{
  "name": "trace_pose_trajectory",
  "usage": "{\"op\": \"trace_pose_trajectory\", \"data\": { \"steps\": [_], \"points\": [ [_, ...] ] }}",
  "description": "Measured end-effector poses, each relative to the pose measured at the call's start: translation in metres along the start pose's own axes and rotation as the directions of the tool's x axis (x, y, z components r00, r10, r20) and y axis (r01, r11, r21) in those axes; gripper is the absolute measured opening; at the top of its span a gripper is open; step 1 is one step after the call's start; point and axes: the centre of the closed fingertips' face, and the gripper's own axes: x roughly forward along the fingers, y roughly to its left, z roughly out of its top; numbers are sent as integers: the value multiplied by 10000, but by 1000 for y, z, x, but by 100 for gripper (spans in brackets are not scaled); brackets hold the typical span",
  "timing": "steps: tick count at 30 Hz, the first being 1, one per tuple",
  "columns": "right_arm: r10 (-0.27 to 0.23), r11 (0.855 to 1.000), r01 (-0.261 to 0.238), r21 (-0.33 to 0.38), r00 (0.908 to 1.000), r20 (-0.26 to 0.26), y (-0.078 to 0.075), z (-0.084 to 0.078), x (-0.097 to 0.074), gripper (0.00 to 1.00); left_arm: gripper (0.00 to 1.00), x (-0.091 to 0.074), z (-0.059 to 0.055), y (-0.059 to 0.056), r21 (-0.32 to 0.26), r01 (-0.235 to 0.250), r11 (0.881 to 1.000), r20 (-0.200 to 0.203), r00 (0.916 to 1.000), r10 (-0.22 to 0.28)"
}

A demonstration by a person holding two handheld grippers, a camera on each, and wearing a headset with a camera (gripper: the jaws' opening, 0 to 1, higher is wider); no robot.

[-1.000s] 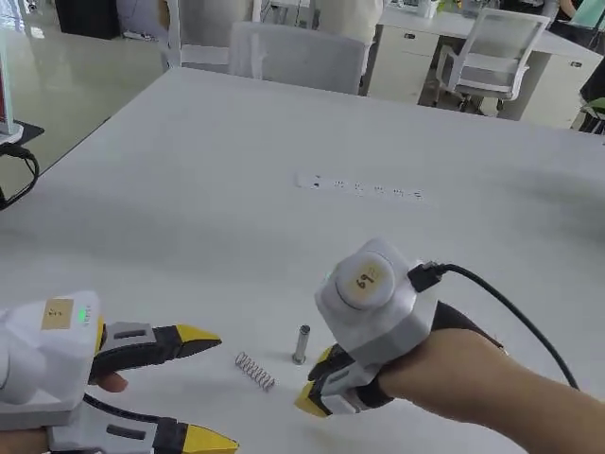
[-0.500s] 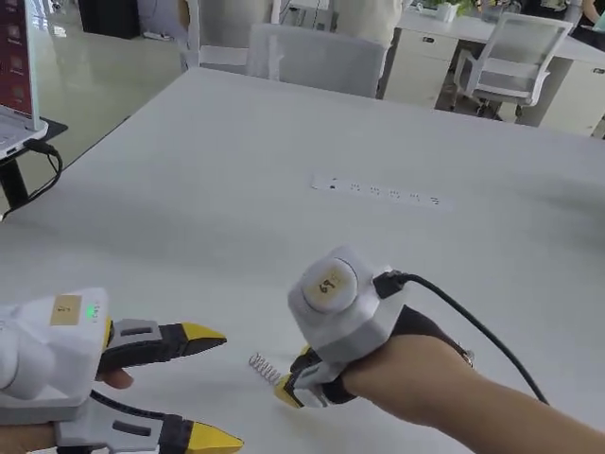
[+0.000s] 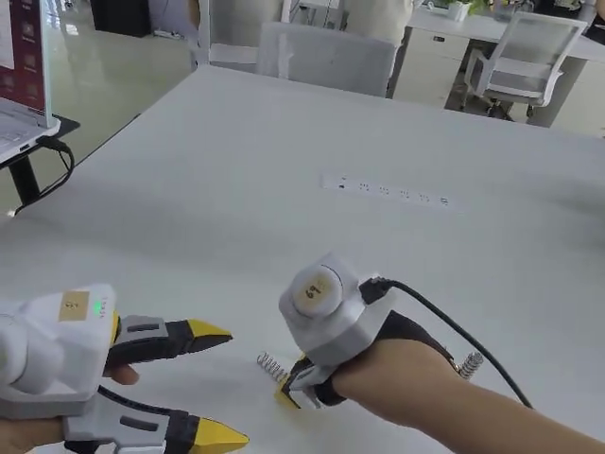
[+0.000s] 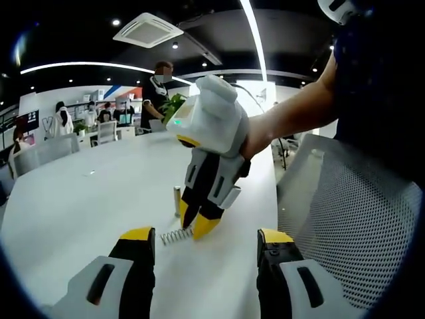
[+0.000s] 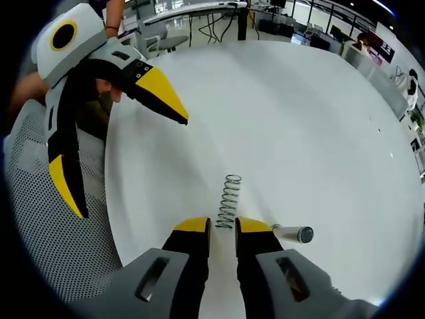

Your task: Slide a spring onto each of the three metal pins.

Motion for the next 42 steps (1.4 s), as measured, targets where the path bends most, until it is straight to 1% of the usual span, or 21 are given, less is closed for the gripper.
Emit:
{"op": "trace_pose_trajectory", "data": {
  "steps": [4, 9, 14, 16, 18, 23, 25, 26, 27, 30, 32, 34, 36, 39, 42],
  "points": [
    [-73, 9999, 73, -90, 9999, -72, -2, -2, 0, 9, 58, 0, -1, 1, -2, -8, 10000, 11, 10000, 8],
    [-69, 9999, 68, -107, 10000, -56, -1, -4, -2, 9, 58, 2, 0, -1, 40, 40, 10000, -26, 10000, -39],
    [211, 9996, -210, -166, 9998, 36, 9, -4, -11, 8, 57, 4, -1, 0, 104, 115, 9999, -88, 9999, -114],
    [263, 9989, -261, -390, 9996, 40, 14, -6, -15, 8, 57, 5, -2, 0, 140, 161, 9998, -136, 9998, -159],
    [396, 9984, -393, -410, 9992, 68, 18, -7, -20, 8, 57, 6, -4, 0, 166, 195, 9997, -181, 9997, -192],
    [731, 9952, -714, -673, 9971, 232, 28, -7, -37, 8, 55, 10, -5, -4, 288, 379, 9989, -285, 9989, -371],
    [1005, 9920, -981, -790, 9946, 269, 35, -6, -45, 8, 54, 11, -6, -6, 358, 463, 9983, -332, 9984, -451],
    [1038, 9914, -1012, -825, 9942, 287, 36, -6, -47, 8, 52, 12, -6, -6, 378, 483, 9981, -339, 9983, -470],
    [1186, 9880, -1147, -1035, 9924, 321, 40, -5, -53, 8, 51, 12, -6, -7, 436, 561, 9975, -362, 9979, -546],
    [1289, 9834, -1232, -1330, 9910, 349, 44, -3, -63, 8, 47, 14, -5, -11, 533, 719, 9960, -386, 9968, -699],
    [1421, 9793, -1361, -1497, 9894, 304, 48, -2, -70, 8, 41, 15, -3, -13, 666, 880, 9939, -363, 9957, -857],
    [1423, 9756, -1354, -1728, 9894, 280, 50, -1, -74, 8, 35, 16, -2, -16, 748, 1021, 9920, -319, 9945, -999],
    [1434, 9724, -1366, -1891, 9894, 227, 52, -1, -77, 8, 31, 18, 1, -18, 857, 1096, 9903, -249, 9939, -1078],
    [1464, 9669, -1395, -2138, 9891, 163, 54, 0, -81, 8, 23, 19, 4, -24, 1001, 1298, 9865, -222, 9915, -1282],
    [1519, 9607, -1458, -2363, 9884, 74, 57, 0, -84, 8, 18, 20, 6, -27, 1141, 1413, 9834, -238, 9899, -1395]
  ]
}}
